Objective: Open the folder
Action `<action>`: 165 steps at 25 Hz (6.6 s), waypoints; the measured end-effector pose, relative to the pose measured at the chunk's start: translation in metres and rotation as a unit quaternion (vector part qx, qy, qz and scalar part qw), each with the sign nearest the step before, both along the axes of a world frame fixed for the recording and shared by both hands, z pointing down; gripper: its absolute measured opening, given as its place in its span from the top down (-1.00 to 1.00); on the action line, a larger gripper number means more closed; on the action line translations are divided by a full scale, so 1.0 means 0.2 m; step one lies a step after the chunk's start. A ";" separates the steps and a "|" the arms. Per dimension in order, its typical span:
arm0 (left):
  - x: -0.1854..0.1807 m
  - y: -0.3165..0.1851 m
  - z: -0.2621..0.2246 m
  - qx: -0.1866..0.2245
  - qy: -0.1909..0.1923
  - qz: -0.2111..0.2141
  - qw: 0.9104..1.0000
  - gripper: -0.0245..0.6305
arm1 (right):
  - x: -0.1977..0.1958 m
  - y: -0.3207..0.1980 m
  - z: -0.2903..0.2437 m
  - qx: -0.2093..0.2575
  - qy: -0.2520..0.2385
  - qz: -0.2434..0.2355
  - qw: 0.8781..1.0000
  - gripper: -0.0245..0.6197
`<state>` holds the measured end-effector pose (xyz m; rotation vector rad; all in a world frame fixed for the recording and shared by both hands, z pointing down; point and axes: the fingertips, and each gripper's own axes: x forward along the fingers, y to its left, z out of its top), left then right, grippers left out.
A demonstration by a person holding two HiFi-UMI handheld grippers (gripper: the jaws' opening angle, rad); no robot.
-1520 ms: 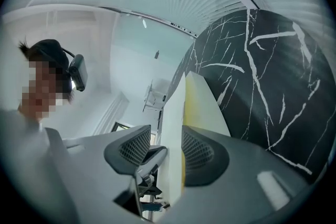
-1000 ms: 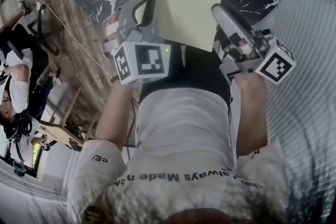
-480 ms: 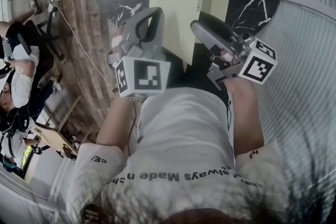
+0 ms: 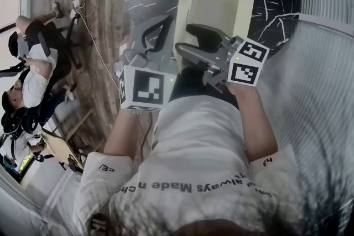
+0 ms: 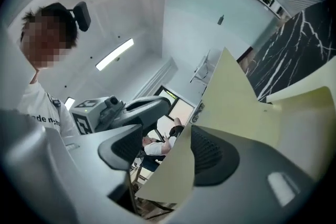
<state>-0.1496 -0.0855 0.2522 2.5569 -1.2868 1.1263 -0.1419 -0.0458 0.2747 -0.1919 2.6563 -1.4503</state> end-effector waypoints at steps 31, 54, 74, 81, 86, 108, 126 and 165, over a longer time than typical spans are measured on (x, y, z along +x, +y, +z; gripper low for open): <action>-0.65 0.10 0.29 -0.081 -0.111 -0.058 0.989 0.92 | -0.76 0.23 0.29 0.101 0.101 -0.172 0.975 -0.21; -1.31 0.15 1.20 -0.129 -0.267 -0.145 0.944 0.92 | -0.15 0.13 0.40 0.149 0.228 -0.025 0.962 0.29; -1.29 0.28 1.64 -0.198 -0.221 -0.187 0.937 0.92 | 0.31 0.08 0.29 0.192 0.301 0.075 0.931 0.49; -1.29 0.30 1.54 -0.191 -0.187 -0.225 0.937 0.92 | 0.44 0.08 0.20 0.197 0.327 0.099 0.919 0.56; -1.28 0.29 1.38 -0.162 -0.169 -0.253 0.939 0.92 | 0.54 0.07 0.12 0.214 0.345 0.124 0.905 0.63; -0.85 0.32 0.55 -0.041 -0.048 -0.283 0.957 0.92 | 0.79 0.13 -0.36 0.262 0.352 0.201 0.876 0.74; 0.01 0.34 -0.62 0.090 0.205 -0.112 0.968 0.92 | 0.82 0.28 -0.99 0.349 0.333 0.238 0.843 0.81; 0.66 0.51 -1.18 0.147 0.335 0.014 0.930 0.92 | 0.93 0.35 -1.35 0.395 0.304 0.264 0.825 0.91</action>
